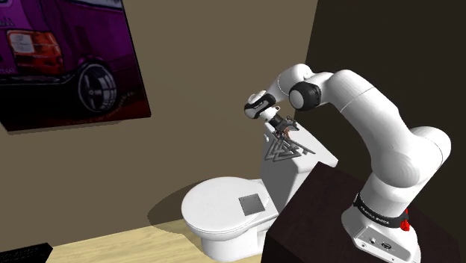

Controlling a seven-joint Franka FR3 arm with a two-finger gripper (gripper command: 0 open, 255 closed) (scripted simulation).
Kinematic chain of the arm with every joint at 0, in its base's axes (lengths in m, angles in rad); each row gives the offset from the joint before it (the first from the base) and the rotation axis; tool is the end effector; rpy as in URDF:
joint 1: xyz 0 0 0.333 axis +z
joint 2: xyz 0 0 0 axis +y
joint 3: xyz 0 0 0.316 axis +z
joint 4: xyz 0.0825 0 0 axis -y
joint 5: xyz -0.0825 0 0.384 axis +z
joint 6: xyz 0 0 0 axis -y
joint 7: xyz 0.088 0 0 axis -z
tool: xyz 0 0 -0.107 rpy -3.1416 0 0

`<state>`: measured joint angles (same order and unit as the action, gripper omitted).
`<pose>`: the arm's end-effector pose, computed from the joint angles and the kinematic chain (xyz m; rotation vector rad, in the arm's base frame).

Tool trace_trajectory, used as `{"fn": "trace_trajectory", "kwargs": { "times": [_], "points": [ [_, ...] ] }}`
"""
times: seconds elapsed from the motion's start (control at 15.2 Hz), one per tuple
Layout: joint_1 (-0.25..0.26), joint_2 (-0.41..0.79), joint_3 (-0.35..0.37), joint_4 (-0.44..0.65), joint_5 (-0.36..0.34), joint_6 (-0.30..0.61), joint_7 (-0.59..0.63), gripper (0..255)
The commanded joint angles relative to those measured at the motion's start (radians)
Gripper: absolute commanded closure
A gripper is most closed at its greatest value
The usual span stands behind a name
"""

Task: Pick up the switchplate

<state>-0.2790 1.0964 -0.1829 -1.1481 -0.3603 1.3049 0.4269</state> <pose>0.5719 -0.3038 0.1156 2.1533 -0.8990 -1.1801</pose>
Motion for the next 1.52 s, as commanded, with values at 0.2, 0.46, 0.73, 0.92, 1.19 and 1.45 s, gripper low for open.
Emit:
{"fn": "trace_trajectory", "kwargs": {
  "times": [0.2, 0.46, 0.73, 0.92, 1.19, 1.45],
  "points": [
    [-0.025, 0.037, 0.005, -0.016, -0.014, 0.081, -0.003, 255],
    [-0.017, 0.021, 0.005, -0.012, -0.014, 0.058, -0.006, 255],
    [-0.02, 0.031, 0.018, -0.027, -0.013, 0.079, 0.015, 255],
    [-0.026, -0.005, 0.03, -0.049, -0.027, 0.066, 0.014, 255],
    [-0.028, -0.051, 0.036, -0.076, -0.038, 0.048, 0.008, 255],
    [-0.024, -0.094, 0.033, -0.097, -0.043, 0.029, -0.002, 255]
  ]
}}
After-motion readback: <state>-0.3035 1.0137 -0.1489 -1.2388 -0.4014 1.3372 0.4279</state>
